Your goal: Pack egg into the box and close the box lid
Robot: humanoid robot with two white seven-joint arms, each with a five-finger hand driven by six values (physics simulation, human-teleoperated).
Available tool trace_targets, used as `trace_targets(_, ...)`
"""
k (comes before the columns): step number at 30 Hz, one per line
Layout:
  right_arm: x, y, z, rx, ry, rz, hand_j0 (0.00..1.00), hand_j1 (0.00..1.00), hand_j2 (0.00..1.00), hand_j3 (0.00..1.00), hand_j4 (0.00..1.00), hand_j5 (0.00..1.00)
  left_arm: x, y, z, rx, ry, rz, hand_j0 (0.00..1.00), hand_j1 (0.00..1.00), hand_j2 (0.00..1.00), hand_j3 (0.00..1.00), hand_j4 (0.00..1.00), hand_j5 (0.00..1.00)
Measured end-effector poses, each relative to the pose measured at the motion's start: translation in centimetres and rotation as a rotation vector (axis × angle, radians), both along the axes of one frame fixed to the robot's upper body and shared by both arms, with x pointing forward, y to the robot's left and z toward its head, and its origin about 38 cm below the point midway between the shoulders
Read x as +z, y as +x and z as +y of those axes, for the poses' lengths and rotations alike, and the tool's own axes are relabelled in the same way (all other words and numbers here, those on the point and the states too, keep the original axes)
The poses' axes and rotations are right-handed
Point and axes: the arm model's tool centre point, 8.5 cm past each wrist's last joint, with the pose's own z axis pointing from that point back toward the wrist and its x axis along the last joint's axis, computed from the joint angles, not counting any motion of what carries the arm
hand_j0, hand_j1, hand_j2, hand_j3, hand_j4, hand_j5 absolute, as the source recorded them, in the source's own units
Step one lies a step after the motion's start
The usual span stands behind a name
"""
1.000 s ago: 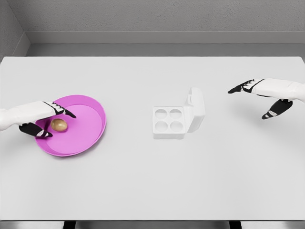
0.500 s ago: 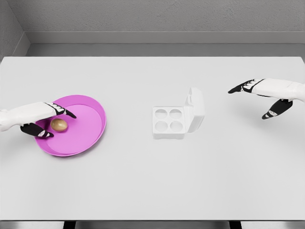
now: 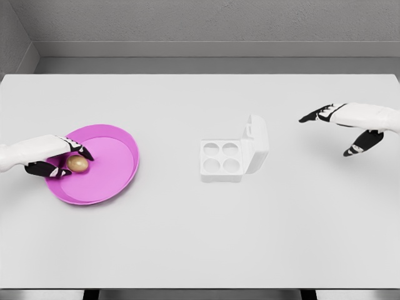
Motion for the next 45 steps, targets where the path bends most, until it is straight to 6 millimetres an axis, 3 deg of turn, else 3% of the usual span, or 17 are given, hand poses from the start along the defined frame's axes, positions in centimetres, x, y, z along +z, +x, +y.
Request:
trace_targets(11,0.0,0.0,0.0,0.0,0.0,0.0,1.0,1.0,1.0,1.0,1.0,1.0,0.0,-0.1,0.0,0.004,-0.008,0.003,0.5,0.5,0.5,0.5,0.5,0.5)
trace_targets(18,0.0,0.0,0.0,0.0,0.0,0.0,1.0,1.0,1.0,1.0,1.0,1.0,0.0,0.0,-0.1,0.005,-0.013,0.0,0.48,0.48,0.48,0.48,0.48,0.48)
trace_targets(22,0.0,0.0,0.0,0.0,0.0,0.0,1.0,1.0,1.0,1.0,1.0,1.0,-0.1,0.0,-0.2,0.004,-0.016,0.001,0.41,0.41,0.41,0.41,0.41,0.41)
trace_targets(45,0.5,0.1,-0.2,-0.002,-0.005,-0.009,1.0,1.0,1.0,1.0,1.0,1.0,1.1,0.3,-1.8,-0.036,-0.048,-0.034,0.36,0.36,0.36,0.36,0.36,0.36)
